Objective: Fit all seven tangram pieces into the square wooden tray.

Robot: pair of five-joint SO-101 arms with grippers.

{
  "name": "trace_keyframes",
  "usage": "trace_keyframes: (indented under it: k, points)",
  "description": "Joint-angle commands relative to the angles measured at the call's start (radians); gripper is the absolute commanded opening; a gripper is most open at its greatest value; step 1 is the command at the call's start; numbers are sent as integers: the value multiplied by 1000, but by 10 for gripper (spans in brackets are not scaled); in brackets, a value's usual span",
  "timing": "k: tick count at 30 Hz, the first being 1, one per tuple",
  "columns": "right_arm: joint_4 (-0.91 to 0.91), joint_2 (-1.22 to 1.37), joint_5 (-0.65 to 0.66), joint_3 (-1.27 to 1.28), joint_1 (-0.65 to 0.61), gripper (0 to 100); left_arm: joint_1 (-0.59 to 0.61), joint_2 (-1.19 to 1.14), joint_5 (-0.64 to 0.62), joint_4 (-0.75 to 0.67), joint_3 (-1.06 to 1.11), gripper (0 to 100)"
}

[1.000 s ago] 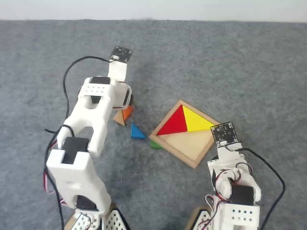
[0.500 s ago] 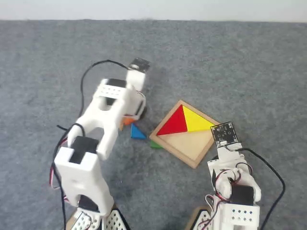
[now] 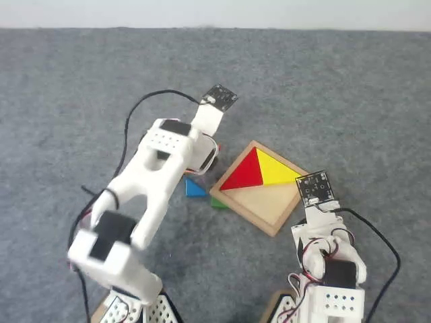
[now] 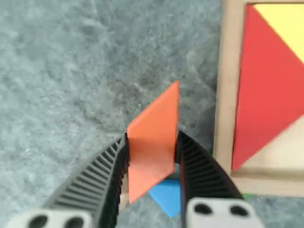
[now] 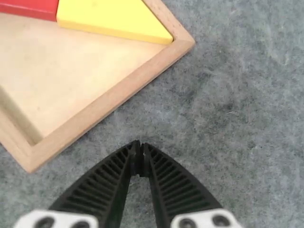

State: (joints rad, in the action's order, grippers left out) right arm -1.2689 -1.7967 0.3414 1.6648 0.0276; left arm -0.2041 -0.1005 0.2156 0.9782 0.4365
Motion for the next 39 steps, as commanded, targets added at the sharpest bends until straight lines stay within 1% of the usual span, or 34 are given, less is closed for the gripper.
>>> trace_keyframes:
  k: [1, 5, 9, 13, 14, 17, 18, 22, 26, 29, 32, 36, 39]
  points:
    - [-13, -19, -2, 18, -5, 8, 9, 138, 11, -80, 77, 194]
    - [-13, -19, -2, 18, -5, 8, 28, 152, -11, -143, 128, 210]
    - [-13, -19, -2, 18, -5, 8, 2, 144, -61, -149, 134, 206]
    - [-13, -19, -2, 18, -5, 8, 9, 144, -21, -144, 88, 143]
    - [-13, -19, -2, 18, -5, 8, 26, 143, -15, -130, 79, 156]
    - [-13, -19, -2, 18, -5, 8, 43, 141, -2, -98, 79, 279]
    - [-13, -19, -2, 18, -5, 8, 46, 138, 17, -98, 87, 286]
    - [-13, -19, -2, 18, -5, 8, 48, 58, 23, -135, 88, 266]
    - [-13, -19, -2, 18, -5, 8, 51, -58, 20, -129, 15, 265]
    - [-13, -19, -2, 18, -5, 8, 100, -146, 18, -74, -68, 256]
    - [-13, -19, -2, 18, -5, 8, 155, -203, 12, -64, -130, 240]
    - [-13, -19, -2, 18, -5, 8, 166, -198, -12, -74, -162, 239]
    - [-13, -19, -2, 18, -5, 8, 160, -176, -40, -115, -156, 239]
